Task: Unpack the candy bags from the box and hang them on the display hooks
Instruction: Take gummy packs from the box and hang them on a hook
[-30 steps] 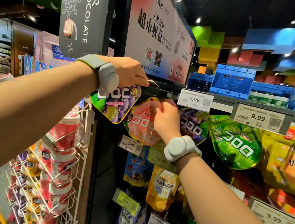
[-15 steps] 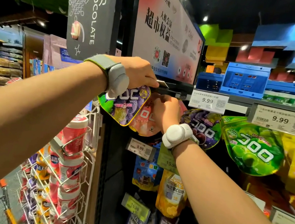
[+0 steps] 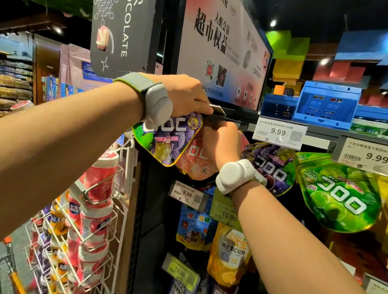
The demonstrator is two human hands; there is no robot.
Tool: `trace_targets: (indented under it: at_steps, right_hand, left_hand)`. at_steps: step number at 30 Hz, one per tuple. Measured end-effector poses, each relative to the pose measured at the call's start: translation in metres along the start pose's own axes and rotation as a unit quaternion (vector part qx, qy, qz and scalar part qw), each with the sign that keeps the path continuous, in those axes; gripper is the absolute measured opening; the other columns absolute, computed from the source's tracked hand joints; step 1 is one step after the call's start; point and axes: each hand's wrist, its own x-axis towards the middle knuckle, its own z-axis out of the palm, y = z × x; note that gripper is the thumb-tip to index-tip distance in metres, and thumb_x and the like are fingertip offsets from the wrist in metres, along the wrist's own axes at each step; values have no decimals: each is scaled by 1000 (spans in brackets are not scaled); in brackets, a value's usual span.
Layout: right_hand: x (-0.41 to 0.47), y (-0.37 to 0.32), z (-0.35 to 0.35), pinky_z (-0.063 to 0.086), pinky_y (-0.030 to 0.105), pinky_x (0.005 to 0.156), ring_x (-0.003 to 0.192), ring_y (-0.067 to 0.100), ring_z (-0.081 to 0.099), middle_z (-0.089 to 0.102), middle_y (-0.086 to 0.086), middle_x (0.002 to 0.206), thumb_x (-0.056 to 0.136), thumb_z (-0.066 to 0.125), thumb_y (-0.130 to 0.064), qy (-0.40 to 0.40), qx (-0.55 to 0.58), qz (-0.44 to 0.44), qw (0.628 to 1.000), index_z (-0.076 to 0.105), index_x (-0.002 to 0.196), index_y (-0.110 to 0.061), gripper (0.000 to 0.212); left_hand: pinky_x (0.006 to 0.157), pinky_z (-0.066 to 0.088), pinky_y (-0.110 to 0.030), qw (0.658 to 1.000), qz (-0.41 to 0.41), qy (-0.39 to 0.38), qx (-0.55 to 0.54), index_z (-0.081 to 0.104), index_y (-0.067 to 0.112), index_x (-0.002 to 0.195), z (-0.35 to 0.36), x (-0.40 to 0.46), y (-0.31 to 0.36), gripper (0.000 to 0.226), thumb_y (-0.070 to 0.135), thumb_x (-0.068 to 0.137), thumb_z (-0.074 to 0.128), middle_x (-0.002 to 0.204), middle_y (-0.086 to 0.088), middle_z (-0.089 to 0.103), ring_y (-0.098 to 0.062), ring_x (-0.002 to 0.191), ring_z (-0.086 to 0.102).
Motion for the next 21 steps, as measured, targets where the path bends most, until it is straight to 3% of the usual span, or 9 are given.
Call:
trace_targets:
  at_steps: [4,10,14,21]
  right_hand:
    - [6,9,2,37,25,50,70,31,57,65,7,75,86,56,-23,-2,-7,7,1000,67,75,-10,20]
    - [17,23,3,42,29,69,83,32,60,61,11,83,99,52,-31,0,-35,33,999,73,98,-10,30]
    - [28,31,5,53,37,81,91,34,63,69,16,103,100,50,-38,7,-63,59,996,74,103,-12,35]
    - [41,43,7,43,31,74,92,32,64,71,14,109,98,49,-47,-9,-65,109,992,71,109,-11,43]
  left_hand:
    - [73,44,-24,1000,11,0,7,68,23,123,-1,-2,1,34,39,101,47,110,1,70,-18,85,61]
    - [75,42,-26,1000,6,19,-2,70,22,119,3,-2,-2,34,40,100,49,105,-5,71,-25,83,58]
    - [73,42,-26,1000,26,14,5,69,19,121,3,-3,-2,34,37,101,47,105,-4,70,-21,82,58]
    - [79,50,-30,997,56,18,43,66,16,126,6,-5,-4,35,30,102,45,110,-4,70,-26,91,64]
